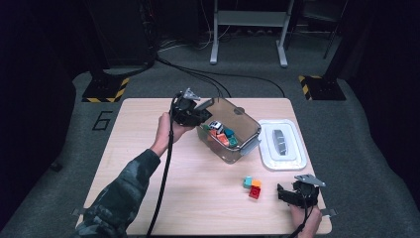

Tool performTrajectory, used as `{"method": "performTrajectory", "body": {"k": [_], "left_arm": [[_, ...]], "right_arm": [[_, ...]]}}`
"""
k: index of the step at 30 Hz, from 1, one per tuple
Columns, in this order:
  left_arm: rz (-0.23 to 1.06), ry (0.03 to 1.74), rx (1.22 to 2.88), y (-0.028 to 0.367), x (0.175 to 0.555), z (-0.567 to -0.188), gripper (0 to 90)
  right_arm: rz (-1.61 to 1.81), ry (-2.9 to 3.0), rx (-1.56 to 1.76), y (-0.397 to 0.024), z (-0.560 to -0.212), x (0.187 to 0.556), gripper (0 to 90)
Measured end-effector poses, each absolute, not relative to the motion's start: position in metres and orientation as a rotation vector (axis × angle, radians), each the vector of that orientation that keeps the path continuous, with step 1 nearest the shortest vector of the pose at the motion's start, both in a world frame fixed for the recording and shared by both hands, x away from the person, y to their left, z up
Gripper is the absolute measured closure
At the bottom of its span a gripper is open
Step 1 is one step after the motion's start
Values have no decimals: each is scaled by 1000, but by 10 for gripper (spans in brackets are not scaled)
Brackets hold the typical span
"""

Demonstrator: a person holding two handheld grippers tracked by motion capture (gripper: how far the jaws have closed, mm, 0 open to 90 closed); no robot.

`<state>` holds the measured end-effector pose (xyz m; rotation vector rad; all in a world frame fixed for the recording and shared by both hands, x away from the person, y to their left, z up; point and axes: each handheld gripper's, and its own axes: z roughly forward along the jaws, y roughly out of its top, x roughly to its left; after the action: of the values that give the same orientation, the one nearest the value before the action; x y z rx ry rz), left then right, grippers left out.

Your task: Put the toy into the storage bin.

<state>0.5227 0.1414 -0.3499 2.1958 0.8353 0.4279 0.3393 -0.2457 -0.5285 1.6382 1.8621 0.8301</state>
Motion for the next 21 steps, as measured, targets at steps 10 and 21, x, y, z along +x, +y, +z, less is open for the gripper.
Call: {"method": "performTrajectory", "body": {"k": [10,21], "left_arm": [[391,890,2293,116,547,-370,588],[377,941,2355,114,551,-376,465]], "right_arm": [[832,1863,1633,-246,-529,340,102],[830,1862,1639,-246,-528,339,102]]}}
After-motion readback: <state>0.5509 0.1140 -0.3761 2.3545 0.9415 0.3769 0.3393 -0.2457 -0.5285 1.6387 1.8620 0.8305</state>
